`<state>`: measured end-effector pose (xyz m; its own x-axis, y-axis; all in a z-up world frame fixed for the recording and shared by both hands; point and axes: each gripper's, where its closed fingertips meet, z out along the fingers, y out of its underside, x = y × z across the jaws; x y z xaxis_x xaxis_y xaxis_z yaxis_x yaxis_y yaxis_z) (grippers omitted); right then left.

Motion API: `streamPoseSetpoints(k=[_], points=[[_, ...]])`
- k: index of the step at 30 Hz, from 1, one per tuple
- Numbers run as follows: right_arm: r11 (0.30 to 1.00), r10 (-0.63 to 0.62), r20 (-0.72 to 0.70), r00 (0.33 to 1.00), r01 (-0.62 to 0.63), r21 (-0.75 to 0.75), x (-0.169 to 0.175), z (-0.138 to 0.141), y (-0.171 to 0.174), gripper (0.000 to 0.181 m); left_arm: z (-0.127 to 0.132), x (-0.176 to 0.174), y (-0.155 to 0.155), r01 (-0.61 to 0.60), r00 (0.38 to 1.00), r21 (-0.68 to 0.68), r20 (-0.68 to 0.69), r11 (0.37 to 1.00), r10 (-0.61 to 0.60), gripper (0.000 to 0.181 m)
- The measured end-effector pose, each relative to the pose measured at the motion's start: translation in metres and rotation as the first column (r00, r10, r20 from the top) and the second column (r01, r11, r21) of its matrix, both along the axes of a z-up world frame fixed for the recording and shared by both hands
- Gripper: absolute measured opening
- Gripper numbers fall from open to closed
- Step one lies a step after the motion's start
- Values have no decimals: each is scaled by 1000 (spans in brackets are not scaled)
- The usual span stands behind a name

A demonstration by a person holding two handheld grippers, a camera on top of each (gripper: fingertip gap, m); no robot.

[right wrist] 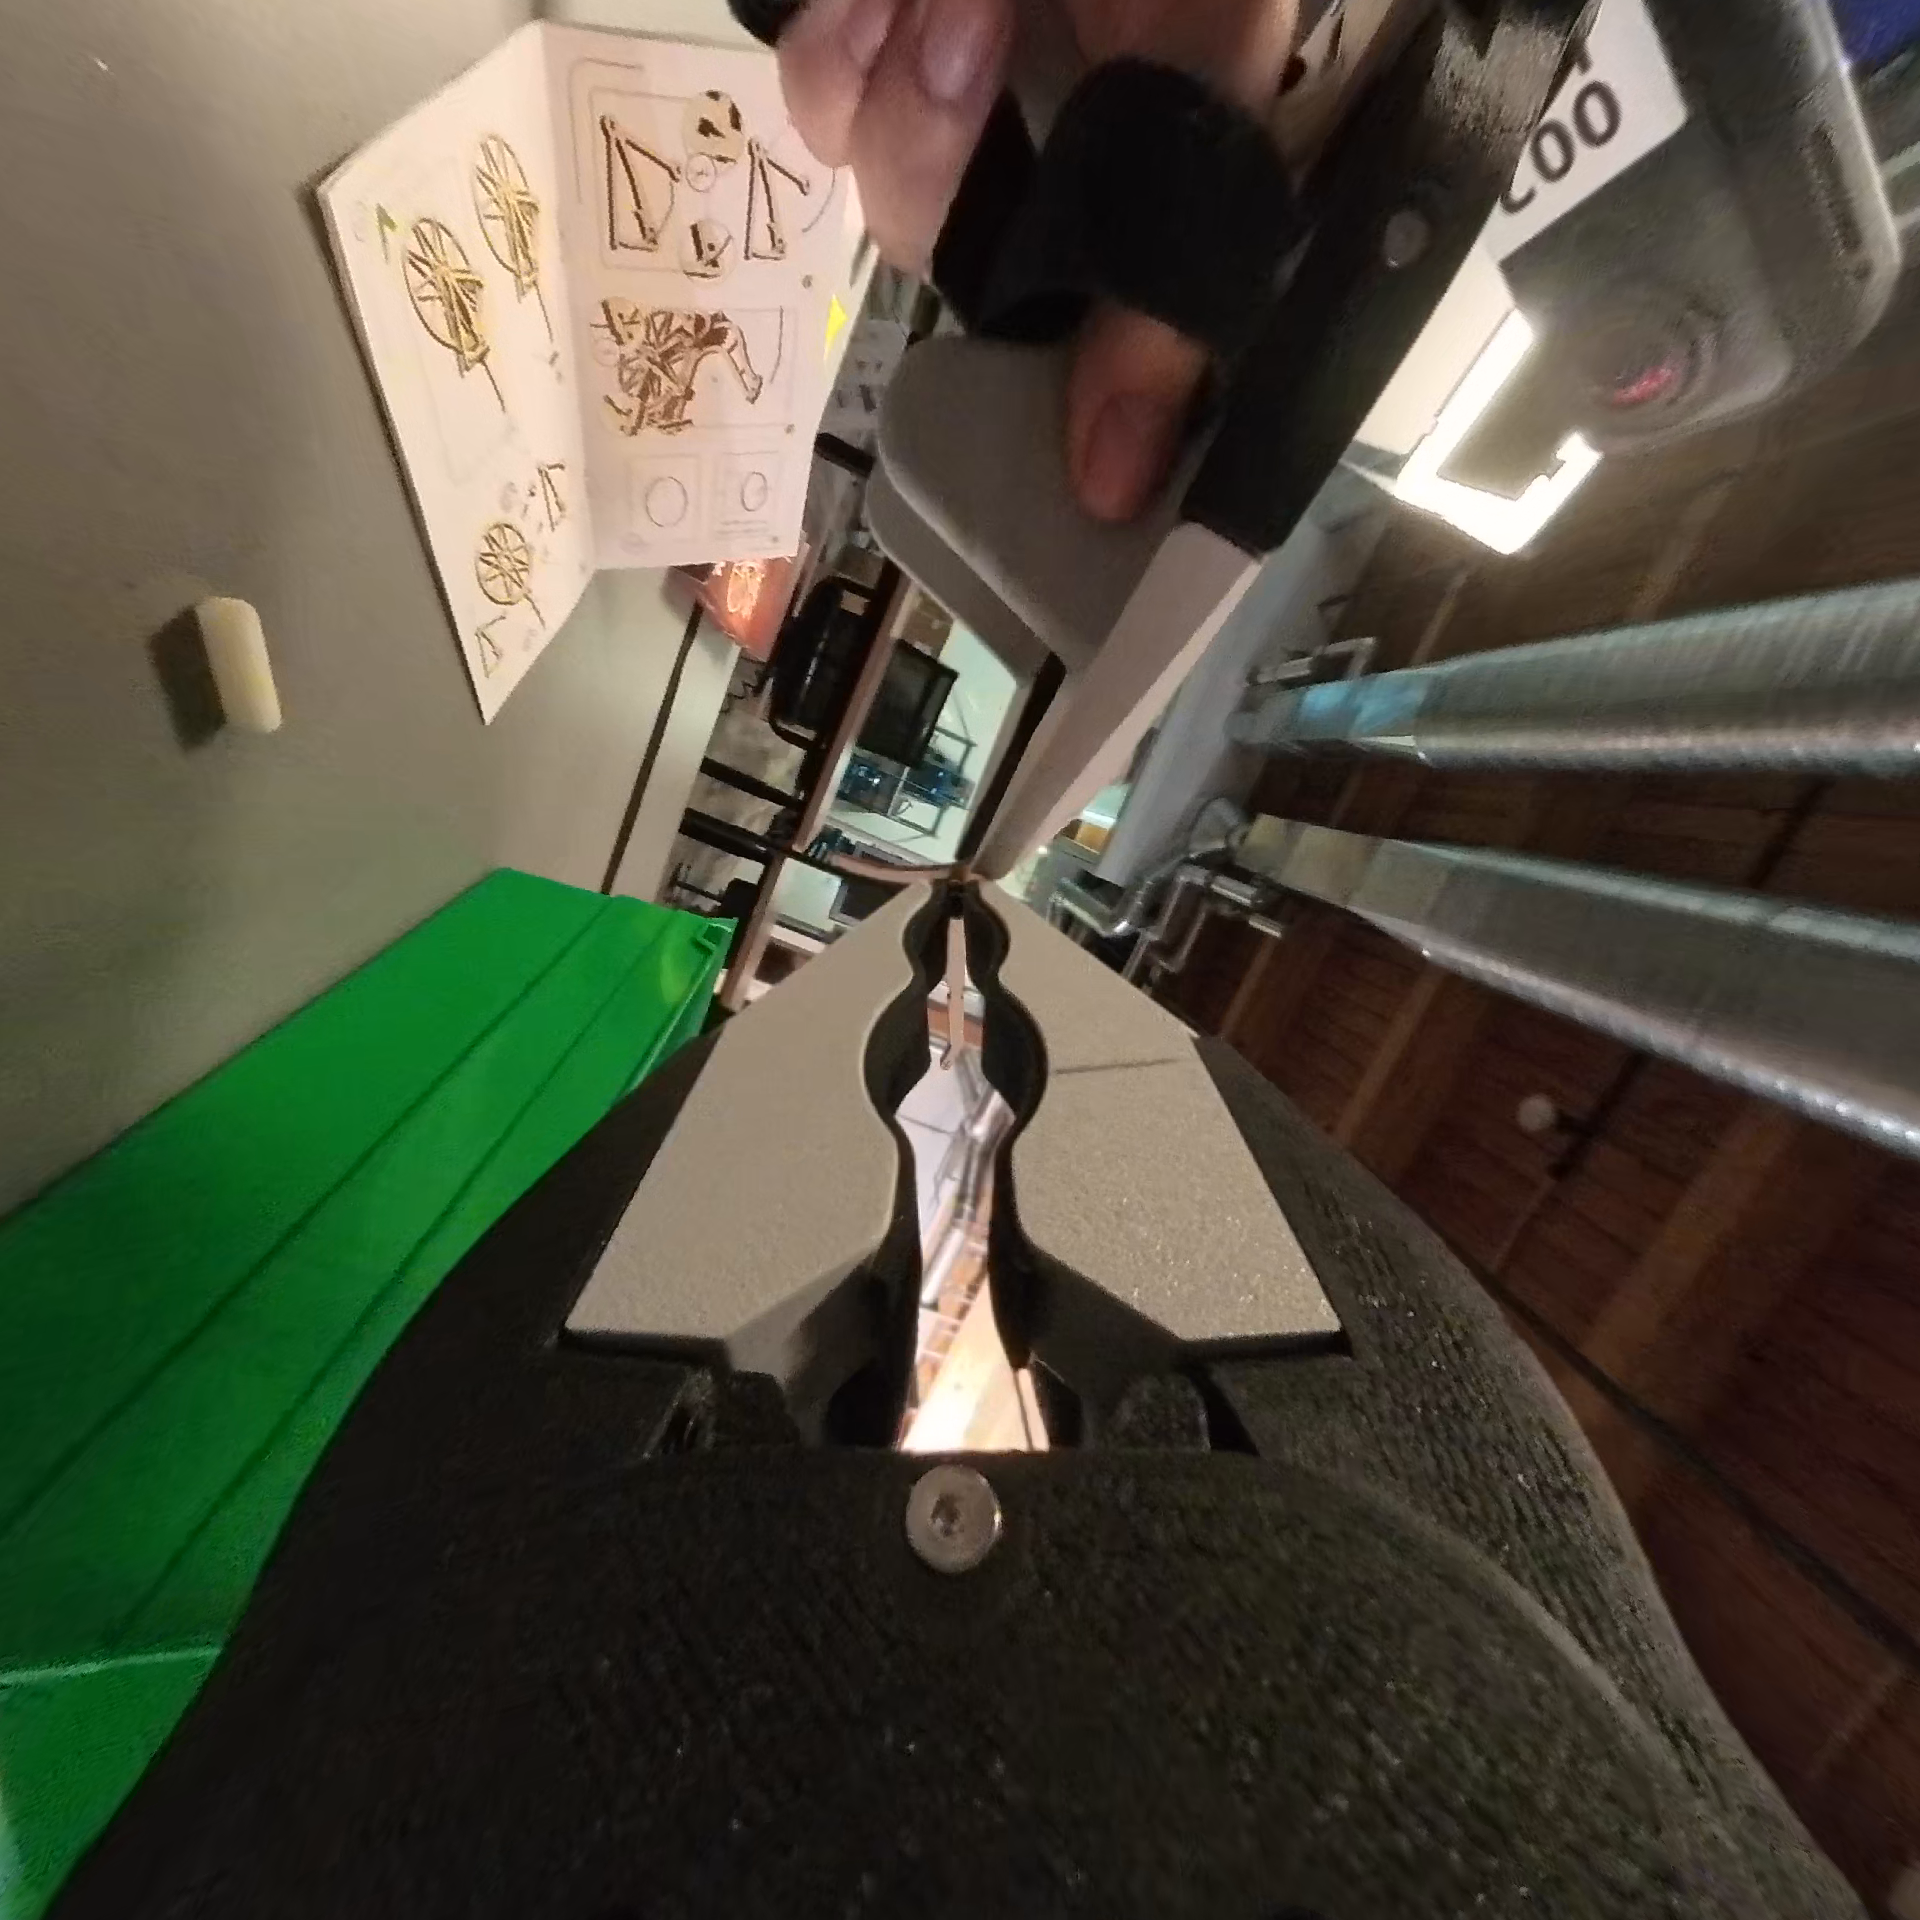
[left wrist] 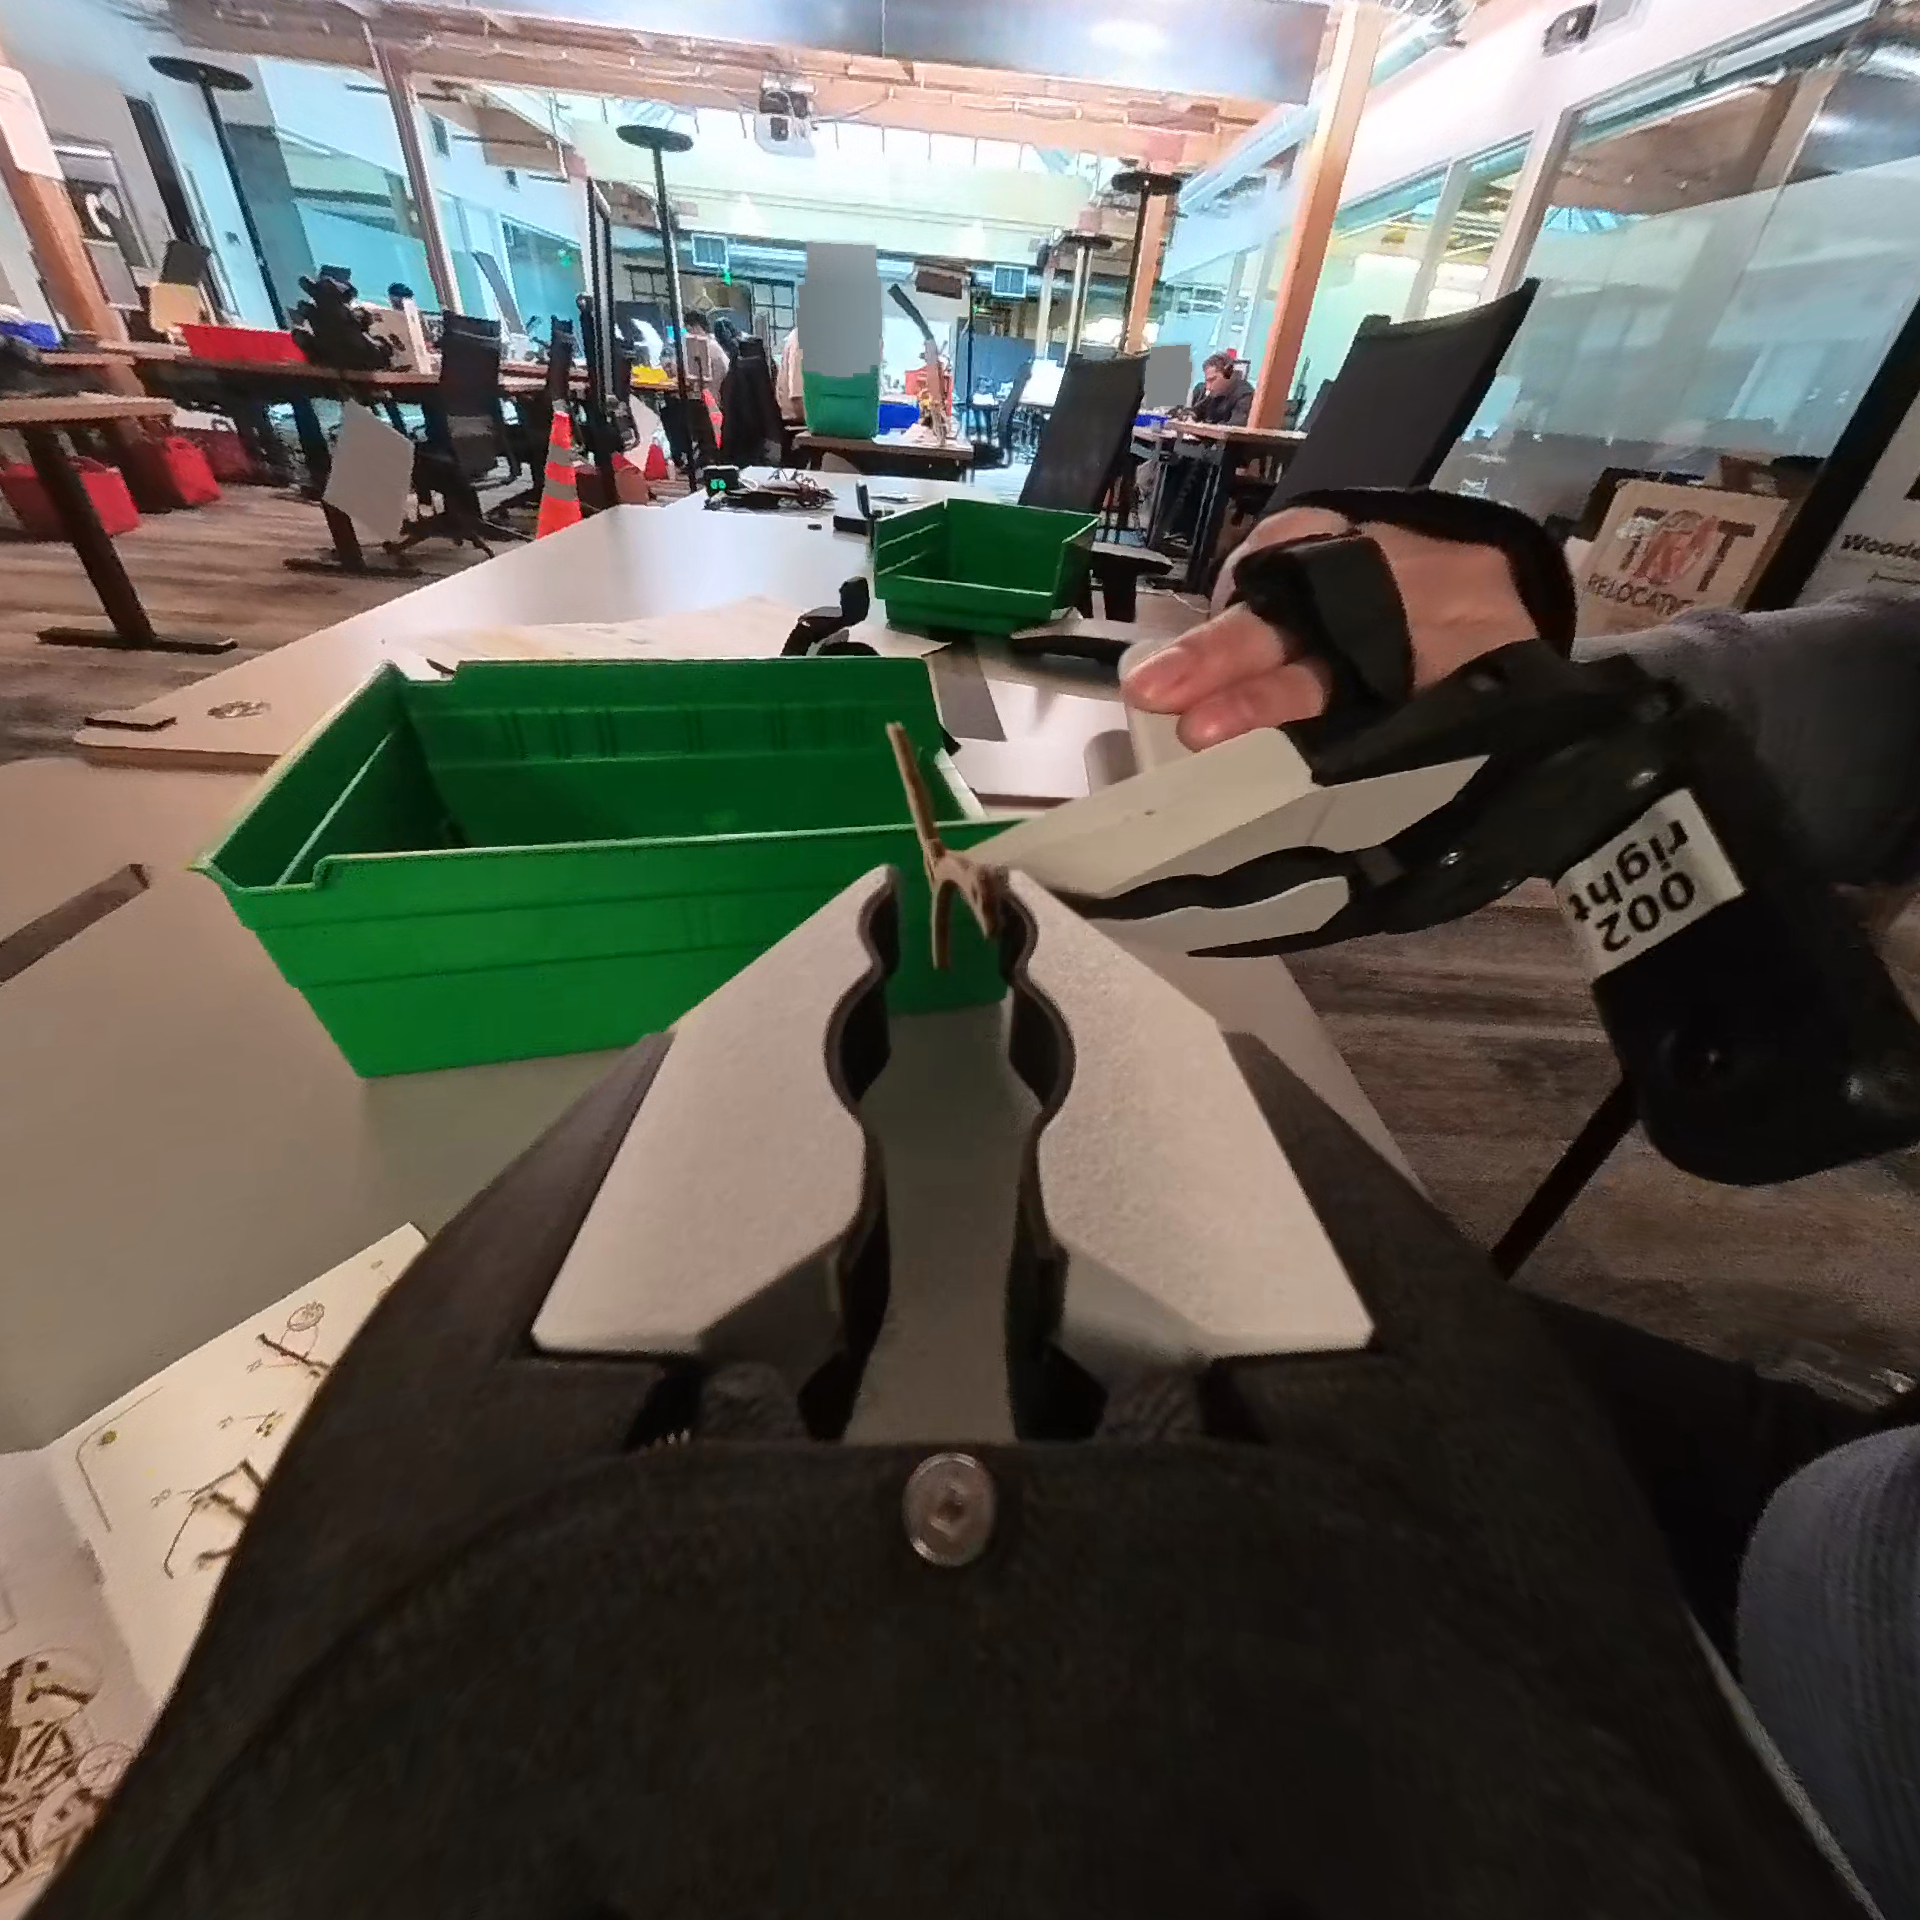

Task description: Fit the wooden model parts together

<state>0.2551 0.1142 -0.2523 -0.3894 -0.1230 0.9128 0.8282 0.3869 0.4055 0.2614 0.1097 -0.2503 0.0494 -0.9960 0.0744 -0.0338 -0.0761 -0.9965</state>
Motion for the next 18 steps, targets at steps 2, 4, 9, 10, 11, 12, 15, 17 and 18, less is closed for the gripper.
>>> streamPoseSetpoints(k=[2,4,9,10,11,12,15,17,18], points=[[1000,13,7,1000,-13,15,-1,2,-1,0,2,-1,-2,12,1000,7,11,1000,-12,8],[999,28,12,1000,-28,17,-2,3,-3,0,3,-1,-3,14,1000,12,12,1000,-14,5],[997,72,25,997,-72,1,-4,4,-9,0,5,-3,-6,37,999,62,-14,997,-36,2],[997,80,22,997,-80,-12,-5,4,-11,0,5,-3,-8,41,999,83,-21,996,-40,1],[996,86,17,996,-86,-27,-5,4,-12,0,5,-4,-9,46,999,105,-34,993,-42,1],[995,94,10,996,-93,-42,-5,5,-14,0,5,-4,-10,49,998,130,-46,990,-44,1],[990,115,-21,993,-116,-84,-6,8,-19,0,7,-6,-15,65,996,193,-70,979,-52,1],[987,127,-30,991,-129,-100,-7,10,-22,0,9,-7,-17,73,995,213,-79,974,-57,1],[984,133,-44,990,-137,-112,-7,11,-23,0,10,-8,-18,74,995,224,-82,972,-57,0]])
